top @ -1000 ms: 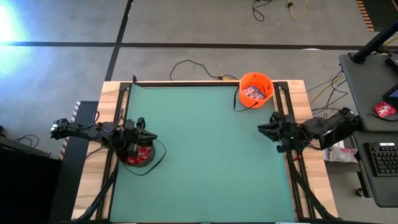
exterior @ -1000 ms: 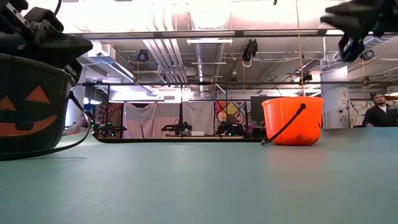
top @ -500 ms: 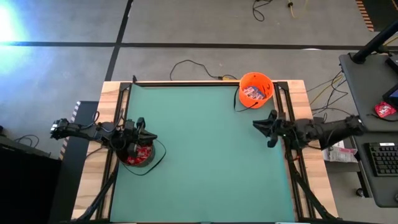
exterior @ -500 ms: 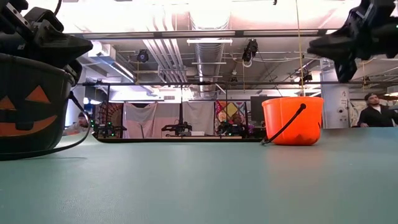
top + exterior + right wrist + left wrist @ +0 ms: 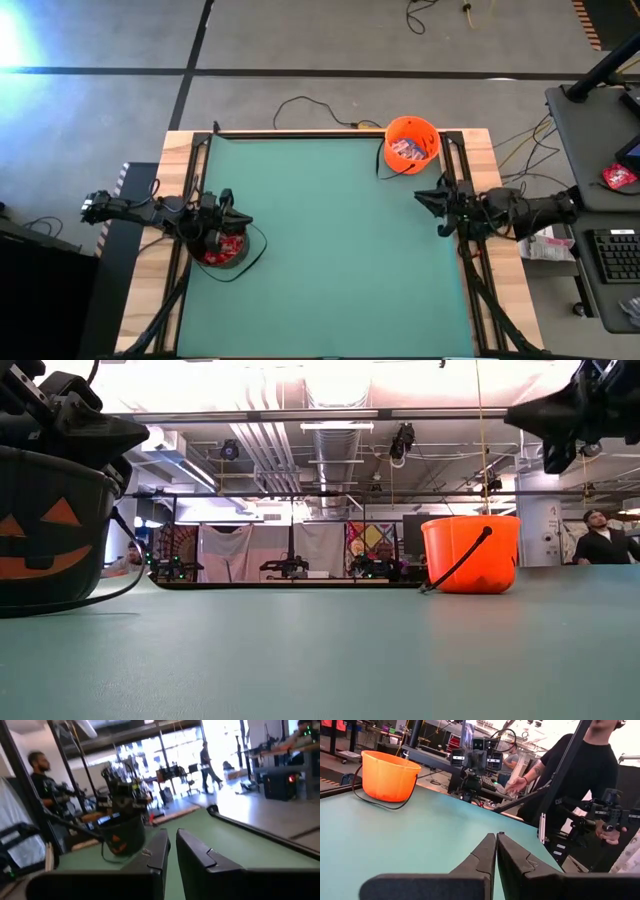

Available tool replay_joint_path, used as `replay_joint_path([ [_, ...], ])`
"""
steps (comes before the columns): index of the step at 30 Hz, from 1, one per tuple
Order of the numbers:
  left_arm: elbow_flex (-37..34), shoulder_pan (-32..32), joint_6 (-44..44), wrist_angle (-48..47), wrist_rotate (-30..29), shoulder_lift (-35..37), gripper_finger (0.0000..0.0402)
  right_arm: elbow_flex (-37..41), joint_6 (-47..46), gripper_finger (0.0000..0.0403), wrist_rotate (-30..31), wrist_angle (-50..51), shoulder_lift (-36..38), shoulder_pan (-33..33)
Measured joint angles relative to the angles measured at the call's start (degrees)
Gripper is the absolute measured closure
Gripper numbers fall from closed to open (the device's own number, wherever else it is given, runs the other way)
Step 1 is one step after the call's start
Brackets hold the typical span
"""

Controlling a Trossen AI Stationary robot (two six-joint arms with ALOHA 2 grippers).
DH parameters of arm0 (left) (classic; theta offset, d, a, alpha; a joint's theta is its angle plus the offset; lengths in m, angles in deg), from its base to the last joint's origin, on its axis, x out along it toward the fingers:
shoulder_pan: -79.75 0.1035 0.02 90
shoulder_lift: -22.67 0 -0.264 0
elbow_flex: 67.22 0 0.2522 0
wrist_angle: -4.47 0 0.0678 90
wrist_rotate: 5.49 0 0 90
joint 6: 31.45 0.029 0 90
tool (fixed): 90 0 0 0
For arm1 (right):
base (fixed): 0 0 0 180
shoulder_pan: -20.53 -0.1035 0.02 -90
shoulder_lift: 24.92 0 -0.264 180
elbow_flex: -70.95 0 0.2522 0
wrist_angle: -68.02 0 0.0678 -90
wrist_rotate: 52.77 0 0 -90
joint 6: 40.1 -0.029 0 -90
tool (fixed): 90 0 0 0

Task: Sort candy by brand, put in halloween buckets
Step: Return to Home Position

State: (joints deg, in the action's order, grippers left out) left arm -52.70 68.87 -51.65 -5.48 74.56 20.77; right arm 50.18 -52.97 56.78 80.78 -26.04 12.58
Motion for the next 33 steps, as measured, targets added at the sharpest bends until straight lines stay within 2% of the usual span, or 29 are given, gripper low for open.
replay_joint_path([
  [7,-0.01,0.01,0.0,0.0,0.01,-0.01,0.0402,3.98,-2.72,0.0374,-0.06,-3.17,1.08,0.0],
  [11,-0.02,0.01,0.0,0.0,0.01,-0.01,0.0402,6.19,-1.15,0.0374,-1.37,-5.32,1.07,0.0],
  [19,-0.02,-0.01,0.0,0.0,0.0,-0.01,0.0402,6.31,6.38,0.0374,-1.42,-4.43,0.98,1.62],
  [28,-0.02,0.0,0.0,0.0,0.01,-0.01,0.0402,6.32,2.71,0.0374,-1.52,-2.45,-0.15,5.38],
  [33,-0.02,-0.01,0.0,0.0,0.02,-0.01,0.0402,6.32,5.03,0.0374,-1.53,-2.33,-2.07,5.35],
])
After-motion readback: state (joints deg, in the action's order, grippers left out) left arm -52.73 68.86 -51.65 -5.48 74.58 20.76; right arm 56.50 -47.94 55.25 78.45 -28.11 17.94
